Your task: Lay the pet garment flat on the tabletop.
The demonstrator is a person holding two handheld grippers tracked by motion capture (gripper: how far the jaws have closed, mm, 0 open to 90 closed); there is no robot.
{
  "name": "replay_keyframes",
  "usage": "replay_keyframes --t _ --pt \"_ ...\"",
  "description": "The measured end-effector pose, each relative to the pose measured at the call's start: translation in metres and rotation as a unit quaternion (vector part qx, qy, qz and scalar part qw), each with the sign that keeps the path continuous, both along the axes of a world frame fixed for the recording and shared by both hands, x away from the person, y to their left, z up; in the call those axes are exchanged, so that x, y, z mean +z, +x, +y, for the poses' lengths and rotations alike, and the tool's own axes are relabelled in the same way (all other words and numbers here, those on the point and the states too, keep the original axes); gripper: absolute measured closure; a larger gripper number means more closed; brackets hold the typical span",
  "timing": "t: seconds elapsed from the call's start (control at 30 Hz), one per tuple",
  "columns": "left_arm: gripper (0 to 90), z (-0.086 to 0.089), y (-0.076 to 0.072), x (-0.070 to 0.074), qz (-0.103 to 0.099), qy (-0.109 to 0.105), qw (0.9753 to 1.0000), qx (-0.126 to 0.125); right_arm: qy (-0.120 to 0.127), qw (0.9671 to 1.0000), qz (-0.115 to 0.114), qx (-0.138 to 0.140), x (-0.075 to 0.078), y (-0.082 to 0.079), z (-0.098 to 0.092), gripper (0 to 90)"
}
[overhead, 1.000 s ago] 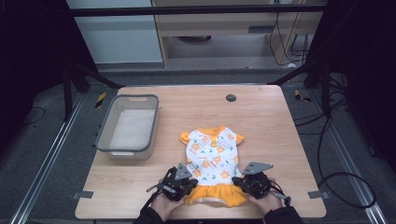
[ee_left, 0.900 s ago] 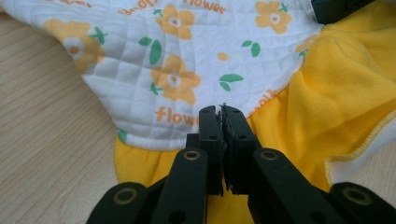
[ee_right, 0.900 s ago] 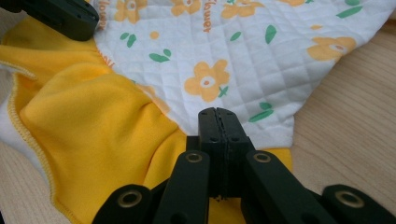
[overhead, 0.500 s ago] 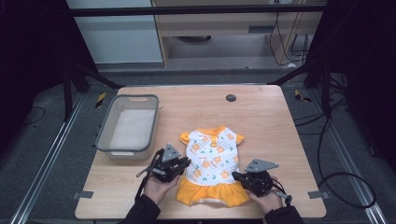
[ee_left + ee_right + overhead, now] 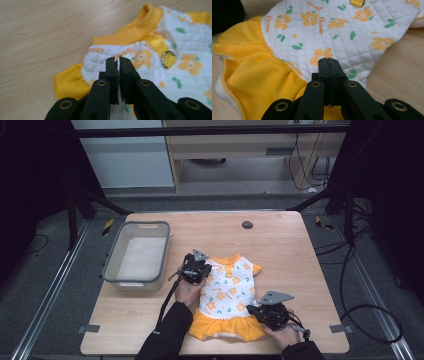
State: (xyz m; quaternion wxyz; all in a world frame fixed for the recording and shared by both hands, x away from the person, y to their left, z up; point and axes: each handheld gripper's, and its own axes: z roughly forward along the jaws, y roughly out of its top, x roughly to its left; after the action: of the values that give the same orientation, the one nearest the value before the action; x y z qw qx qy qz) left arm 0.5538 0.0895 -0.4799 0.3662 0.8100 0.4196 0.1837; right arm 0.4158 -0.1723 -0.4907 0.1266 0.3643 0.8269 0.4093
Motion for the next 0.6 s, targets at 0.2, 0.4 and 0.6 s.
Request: replay_keyframes --t 0.2,0.4,0.6 --pt "86.3 0.001 0.010 -0.014 0.000 -0.002 0.9999 0.012 -0.019 0.9998 0.010 0.004 -0.006 0.001 0.002 90.0" --pt "89.3 0.004 0.016 -0.019 -0.011 0.022 0.9994 0.022 -0.034 0.9991 0.025 0.005 -0.009 0.001 0.004 90.0" --pt "89.8 0.002 0.018 -0.020 -0.026 0.040 0.9981 0.039 -0.039 0.9986 0.034 0.014 -0.007 -0.001 0.001 90.0"
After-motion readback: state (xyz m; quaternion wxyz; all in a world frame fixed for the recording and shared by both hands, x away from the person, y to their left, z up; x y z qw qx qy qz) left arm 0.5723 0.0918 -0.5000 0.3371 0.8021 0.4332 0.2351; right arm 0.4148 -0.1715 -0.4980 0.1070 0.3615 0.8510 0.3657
